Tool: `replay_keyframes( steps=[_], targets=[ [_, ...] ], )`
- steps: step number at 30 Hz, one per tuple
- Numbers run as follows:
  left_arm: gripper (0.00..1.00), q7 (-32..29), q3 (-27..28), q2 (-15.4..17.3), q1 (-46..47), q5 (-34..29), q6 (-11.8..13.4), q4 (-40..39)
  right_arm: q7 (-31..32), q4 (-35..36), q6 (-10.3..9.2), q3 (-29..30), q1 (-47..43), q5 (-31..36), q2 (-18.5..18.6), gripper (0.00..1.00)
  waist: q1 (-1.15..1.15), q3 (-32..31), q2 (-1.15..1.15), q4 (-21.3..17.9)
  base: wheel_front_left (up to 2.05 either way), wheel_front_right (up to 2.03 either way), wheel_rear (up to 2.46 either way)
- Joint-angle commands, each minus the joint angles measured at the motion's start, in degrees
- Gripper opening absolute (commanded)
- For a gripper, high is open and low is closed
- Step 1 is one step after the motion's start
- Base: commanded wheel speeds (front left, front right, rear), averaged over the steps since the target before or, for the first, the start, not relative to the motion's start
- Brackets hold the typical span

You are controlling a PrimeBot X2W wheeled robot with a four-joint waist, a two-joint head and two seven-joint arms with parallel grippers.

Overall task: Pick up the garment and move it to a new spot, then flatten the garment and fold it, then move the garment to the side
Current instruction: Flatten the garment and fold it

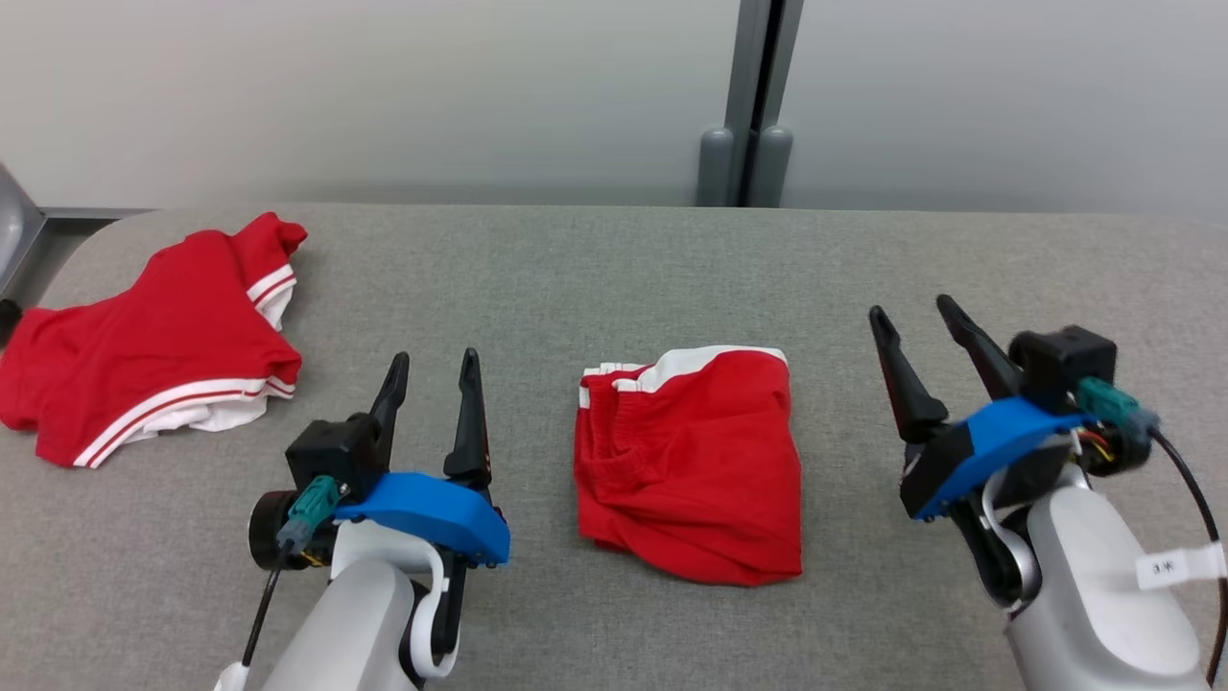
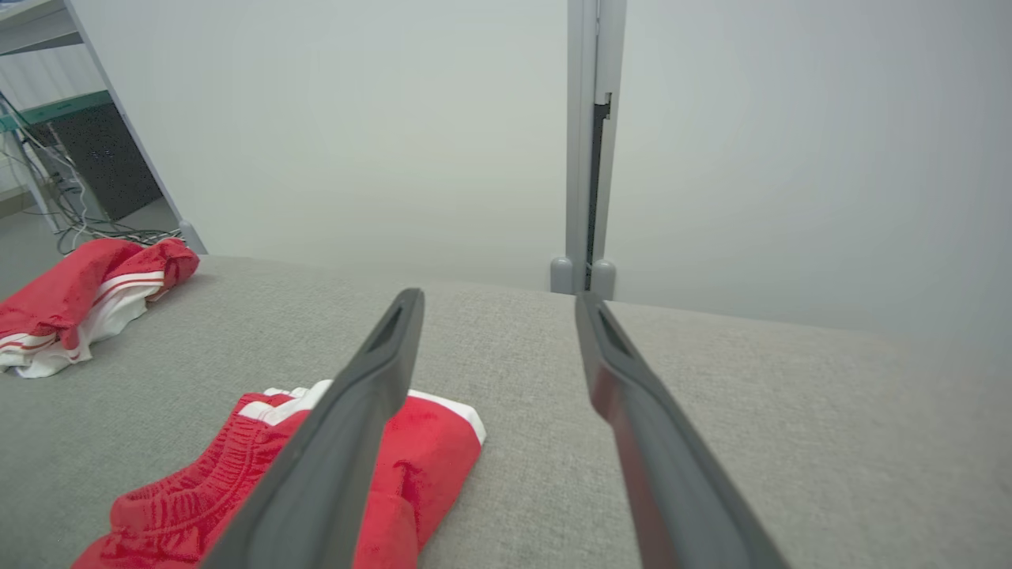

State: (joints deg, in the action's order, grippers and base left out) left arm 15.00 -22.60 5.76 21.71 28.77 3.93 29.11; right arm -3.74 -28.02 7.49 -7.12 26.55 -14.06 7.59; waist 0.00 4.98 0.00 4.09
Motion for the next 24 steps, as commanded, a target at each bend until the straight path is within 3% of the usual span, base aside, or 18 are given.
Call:
replay_keyframes(
  steps=[1, 12, 24],
  targets=[
    [1.00, 0.26, 0.65, 0.05, -1.39, -0.55, -0.03, -0.29, -1.38, 1.08, 0.01, 2.04, -2.51, 1.55, -0.47, 1.00, 0.00, -1.22, 0.00, -1.42, 0.00, 0.00, 0.00],
    [1.00, 0.25, 4.46, -0.75, -9.39, -2.86, -0.85, -2.29, -5.93, 12.12, 0.02, 11.00, -17.33, 9.99, -4.68, 1.00, 0.00, -3.87, 0.00, -1.94, 0.00, 0.00, 0.00],
    [1.00, 0.26, 4.83, 0.08, -13.52, -5.02, -1.30, -1.39, -6.97, 13.74, 0.02, 8.05, -23.42, 2.69, -4.67, 1.00, 0.00, -5.51, 0.00, -1.50, 0.00, 0.00, 0.00]
  ],
)
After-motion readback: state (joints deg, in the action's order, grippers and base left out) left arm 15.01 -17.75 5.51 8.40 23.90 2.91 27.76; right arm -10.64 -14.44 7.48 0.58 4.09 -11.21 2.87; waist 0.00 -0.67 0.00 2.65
